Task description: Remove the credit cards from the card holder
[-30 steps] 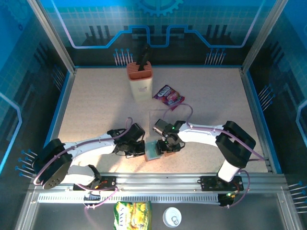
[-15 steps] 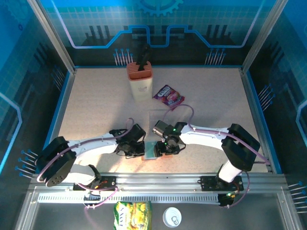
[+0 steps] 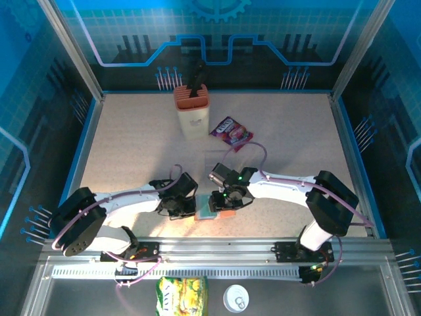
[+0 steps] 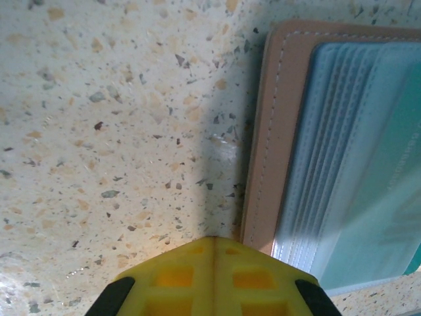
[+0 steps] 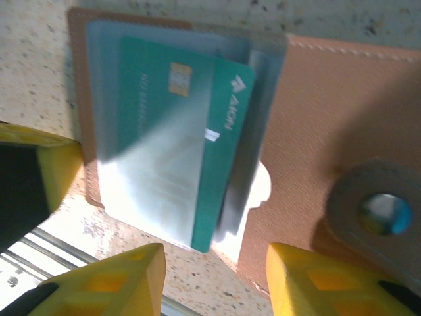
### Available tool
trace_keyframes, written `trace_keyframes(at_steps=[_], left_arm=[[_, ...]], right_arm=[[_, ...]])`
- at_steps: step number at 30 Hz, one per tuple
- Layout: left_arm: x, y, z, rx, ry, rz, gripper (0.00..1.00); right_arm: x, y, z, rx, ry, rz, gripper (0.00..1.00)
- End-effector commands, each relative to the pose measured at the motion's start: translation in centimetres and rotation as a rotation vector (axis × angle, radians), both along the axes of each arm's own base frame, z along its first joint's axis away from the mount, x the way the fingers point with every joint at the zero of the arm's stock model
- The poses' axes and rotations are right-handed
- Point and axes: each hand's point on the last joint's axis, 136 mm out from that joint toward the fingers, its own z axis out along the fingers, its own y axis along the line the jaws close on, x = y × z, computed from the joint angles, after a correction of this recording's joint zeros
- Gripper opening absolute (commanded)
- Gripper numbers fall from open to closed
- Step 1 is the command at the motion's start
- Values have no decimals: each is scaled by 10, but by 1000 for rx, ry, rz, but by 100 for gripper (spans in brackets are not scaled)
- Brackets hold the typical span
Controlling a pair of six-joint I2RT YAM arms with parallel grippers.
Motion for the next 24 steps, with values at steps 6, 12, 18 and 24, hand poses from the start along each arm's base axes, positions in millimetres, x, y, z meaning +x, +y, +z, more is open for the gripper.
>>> trace_keyframes(at_steps=[6,12,18,24], left_arm=[[-1,13,0,58,-11,1,0],[15,-5,37,-36,-92,4,0],[26,-38,55,-174,-98,-2,0],[34,-57,53,-206,-80,-24,0]], right_arm=[[13,-4,-6,18,-14,-44,42],[6,2,-9,89,25,-51,40],[4,5,-14,142,49,-65,37],[4,6,-17,188,67,-83,33]])
